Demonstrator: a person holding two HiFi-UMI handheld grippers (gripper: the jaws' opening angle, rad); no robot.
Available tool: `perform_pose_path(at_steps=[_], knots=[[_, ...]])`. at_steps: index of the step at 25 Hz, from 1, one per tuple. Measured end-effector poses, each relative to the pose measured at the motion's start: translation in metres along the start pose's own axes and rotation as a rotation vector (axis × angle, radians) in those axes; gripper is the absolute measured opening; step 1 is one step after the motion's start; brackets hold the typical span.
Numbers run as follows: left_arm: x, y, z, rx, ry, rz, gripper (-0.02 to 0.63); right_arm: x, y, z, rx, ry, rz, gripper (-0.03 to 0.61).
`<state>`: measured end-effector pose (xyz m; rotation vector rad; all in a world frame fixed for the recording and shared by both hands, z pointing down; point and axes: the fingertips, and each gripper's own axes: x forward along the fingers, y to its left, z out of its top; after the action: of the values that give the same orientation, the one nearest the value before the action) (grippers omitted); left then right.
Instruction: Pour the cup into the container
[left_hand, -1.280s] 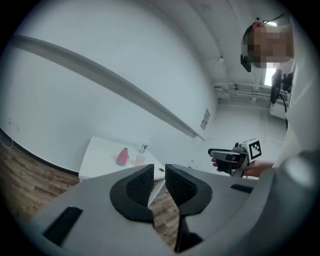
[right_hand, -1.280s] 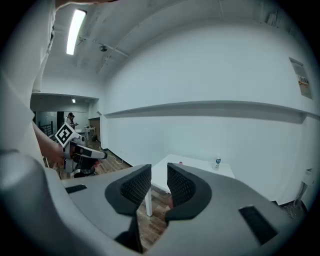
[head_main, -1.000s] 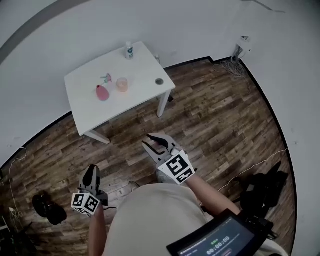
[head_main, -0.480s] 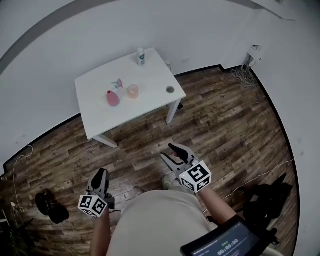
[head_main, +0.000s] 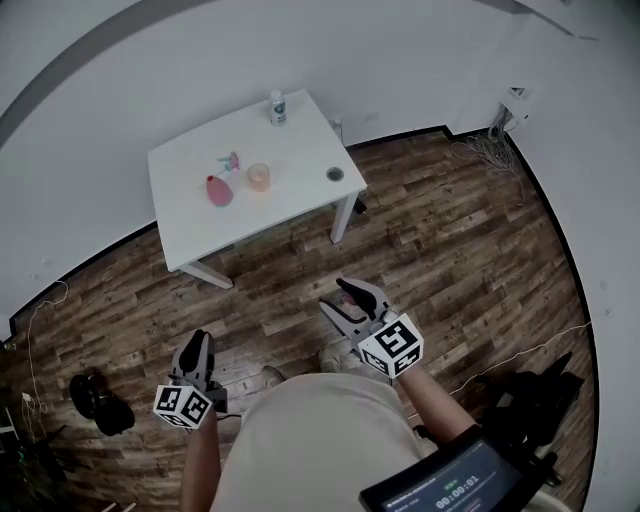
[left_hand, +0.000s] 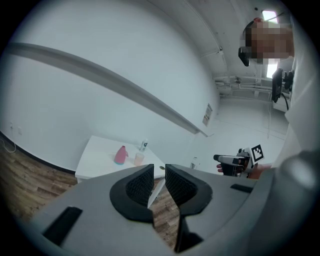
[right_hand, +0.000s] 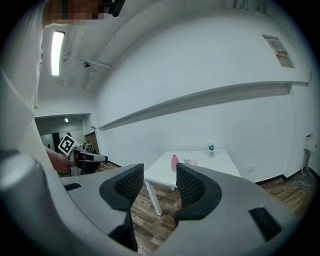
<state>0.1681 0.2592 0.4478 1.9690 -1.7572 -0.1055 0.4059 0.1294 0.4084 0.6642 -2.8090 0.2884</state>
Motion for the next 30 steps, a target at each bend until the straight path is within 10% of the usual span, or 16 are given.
perform_pose_path(at_steps=[17, 30], knots=[[0.006, -0.068, -0.04, -0.037, -0.034, 0.087, 0.064, -0.051, -0.053, -0.027, -0.017, 0.027, 0.055, 0.186], [0.027, -0.026, -0.027, -0.049, -0.003, 0.063, 0.064, -0.012, -0.051, -0.026, -0.01, 0.055, 0.017, 0.186]])
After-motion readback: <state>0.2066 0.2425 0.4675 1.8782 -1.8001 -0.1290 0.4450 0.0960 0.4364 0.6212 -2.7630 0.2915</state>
